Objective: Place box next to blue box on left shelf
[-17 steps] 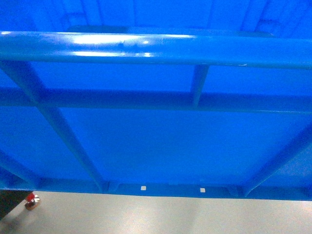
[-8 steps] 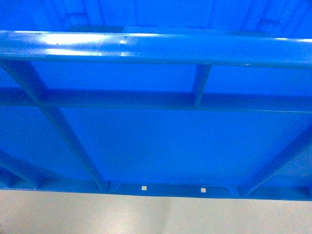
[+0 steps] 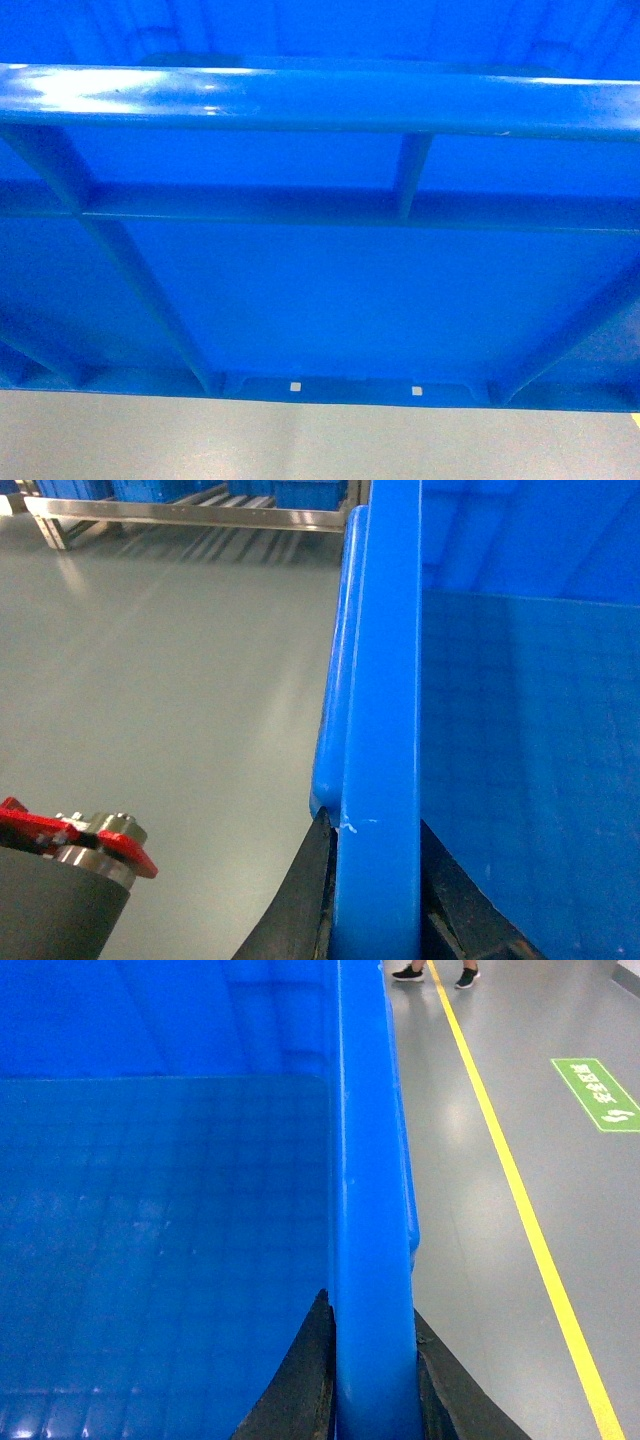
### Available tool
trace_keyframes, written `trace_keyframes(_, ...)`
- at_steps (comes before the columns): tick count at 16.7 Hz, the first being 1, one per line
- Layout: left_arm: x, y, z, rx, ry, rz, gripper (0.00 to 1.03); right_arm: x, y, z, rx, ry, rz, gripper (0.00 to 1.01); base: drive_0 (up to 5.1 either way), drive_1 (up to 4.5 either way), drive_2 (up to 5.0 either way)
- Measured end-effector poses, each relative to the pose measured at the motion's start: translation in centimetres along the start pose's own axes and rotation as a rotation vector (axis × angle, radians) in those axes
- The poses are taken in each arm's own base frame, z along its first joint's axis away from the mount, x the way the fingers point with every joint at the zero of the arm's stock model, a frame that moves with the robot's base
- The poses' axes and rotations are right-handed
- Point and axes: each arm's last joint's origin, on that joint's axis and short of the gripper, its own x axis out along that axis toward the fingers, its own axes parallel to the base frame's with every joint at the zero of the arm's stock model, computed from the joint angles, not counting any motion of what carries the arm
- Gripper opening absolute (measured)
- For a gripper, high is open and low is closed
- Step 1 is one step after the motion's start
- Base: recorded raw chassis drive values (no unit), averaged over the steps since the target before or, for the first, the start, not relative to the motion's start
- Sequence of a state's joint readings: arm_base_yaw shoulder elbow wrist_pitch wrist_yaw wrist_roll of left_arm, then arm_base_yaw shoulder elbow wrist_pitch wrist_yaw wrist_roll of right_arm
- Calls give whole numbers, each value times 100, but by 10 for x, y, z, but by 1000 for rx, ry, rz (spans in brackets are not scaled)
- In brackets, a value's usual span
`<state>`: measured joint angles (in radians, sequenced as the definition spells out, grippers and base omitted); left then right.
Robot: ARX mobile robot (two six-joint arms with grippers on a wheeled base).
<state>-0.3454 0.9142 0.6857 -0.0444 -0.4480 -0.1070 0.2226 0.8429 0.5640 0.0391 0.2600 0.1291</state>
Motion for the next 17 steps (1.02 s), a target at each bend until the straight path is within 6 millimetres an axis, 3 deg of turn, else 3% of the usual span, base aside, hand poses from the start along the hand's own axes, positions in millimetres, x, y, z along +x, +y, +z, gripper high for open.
trace_keyframes(8, 0, -1, 0, -1, -1, -5, 10, 0, 0, 0, 0, -2, -6, 10, -85, -85, -85)
trace_keyframes(17, -1, 0, 1, -3, -5, -6, 10, 0, 0, 0, 0, -4, -6, 10, 4, 423, -416)
